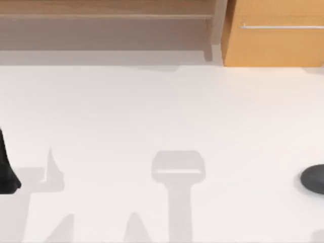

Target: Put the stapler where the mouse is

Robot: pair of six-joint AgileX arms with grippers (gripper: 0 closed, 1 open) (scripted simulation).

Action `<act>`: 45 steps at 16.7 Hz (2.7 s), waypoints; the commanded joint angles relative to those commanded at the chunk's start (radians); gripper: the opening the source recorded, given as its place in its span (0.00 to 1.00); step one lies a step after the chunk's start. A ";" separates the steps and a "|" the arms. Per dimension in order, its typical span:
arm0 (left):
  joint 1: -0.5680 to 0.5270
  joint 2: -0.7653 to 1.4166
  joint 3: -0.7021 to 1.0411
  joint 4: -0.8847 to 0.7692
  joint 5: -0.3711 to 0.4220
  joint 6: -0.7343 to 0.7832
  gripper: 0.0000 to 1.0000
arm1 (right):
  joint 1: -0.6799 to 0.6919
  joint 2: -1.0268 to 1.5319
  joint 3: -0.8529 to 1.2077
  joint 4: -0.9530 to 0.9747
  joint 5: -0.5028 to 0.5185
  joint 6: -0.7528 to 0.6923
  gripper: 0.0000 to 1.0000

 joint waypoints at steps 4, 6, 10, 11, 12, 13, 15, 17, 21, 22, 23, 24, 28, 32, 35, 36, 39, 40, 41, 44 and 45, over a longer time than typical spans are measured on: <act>0.000 0.000 0.000 0.000 0.000 0.000 1.00 | 0.000 0.000 0.000 0.000 0.000 0.000 0.00; 0.000 0.000 0.000 0.000 0.000 0.000 1.00 | 0.000 0.000 0.000 0.000 0.000 0.000 0.00; 0.000 0.000 0.000 0.000 0.000 0.000 1.00 | 0.000 -0.003 0.003 -0.002 0.002 -0.001 0.00; 0.000 0.000 0.000 0.000 0.000 0.000 1.00 | -0.001 -0.004 0.005 -0.005 0.002 -0.001 0.00; 0.000 0.000 0.000 0.000 0.000 0.000 1.00 | -0.002 -0.010 0.013 -0.019 0.002 -0.001 0.00; 0.000 0.000 0.000 0.000 0.000 0.000 1.00 | -0.003 -0.020 0.024 -0.040 0.002 -0.001 0.00; 0.000 0.000 0.000 0.000 0.000 0.000 1.00 | -0.003 -0.044 0.051 -0.100 0.002 -0.002 0.00; 0.000 0.000 0.000 0.000 0.000 0.000 1.00 | -0.003 -0.069 0.078 -0.152 0.003 -0.004 0.00; 0.000 0.000 0.000 0.000 0.000 0.000 1.00 | -0.002 -0.084 0.091 -0.171 0.003 -0.004 0.00; 0.000 0.000 0.000 0.000 0.000 0.000 1.00 | -0.002 -0.079 0.087 -0.168 0.003 -0.002 0.00; 0.000 0.000 0.000 0.000 0.000 0.000 1.00 | -0.002 -0.078 0.089 -0.168 0.003 -0.002 0.00; 0.000 0.000 0.000 0.000 0.000 0.000 1.00 | 0.002 -0.068 0.100 -0.172 0.003 0.003 0.00; 0.000 0.000 0.000 0.000 0.000 0.000 1.00 | 0.049 0.075 0.249 -0.209 0.005 0.053 0.00; 0.000 0.000 0.000 0.000 0.000 0.000 1.00 | 0.141 0.331 0.544 -0.270 0.007 0.136 0.00; 0.000 0.000 0.000 0.000 0.000 0.000 1.00 | 0.227 0.545 0.802 -0.318 0.008 0.208 0.00; 0.000 0.000 0.000 0.000 0.000 0.000 1.00 | 0.257 0.613 0.886 -0.332 0.008 0.233 0.00; 0.000 0.000 0.000 0.000 0.000 0.000 1.00 | 0.342 0.792 1.117 -0.363 0.009 0.303 0.00; 0.000 0.000 0.000 0.000 0.000 0.000 1.00 | 0.368 0.841 1.182 -0.370 0.010 0.324 0.00; 0.000 0.000 0.000 0.000 0.000 0.000 1.00 | 0.390 0.884 1.238 -0.374 0.011 0.343 0.00; 0.000 0.000 0.000 0.000 0.000 0.000 1.00 | 0.438 0.969 1.346 -0.380 0.015 0.382 0.00; 0.000 0.000 0.000 0.000 0.000 0.000 1.00 | 0.445 0.980 1.361 -0.380 0.015 0.388 0.00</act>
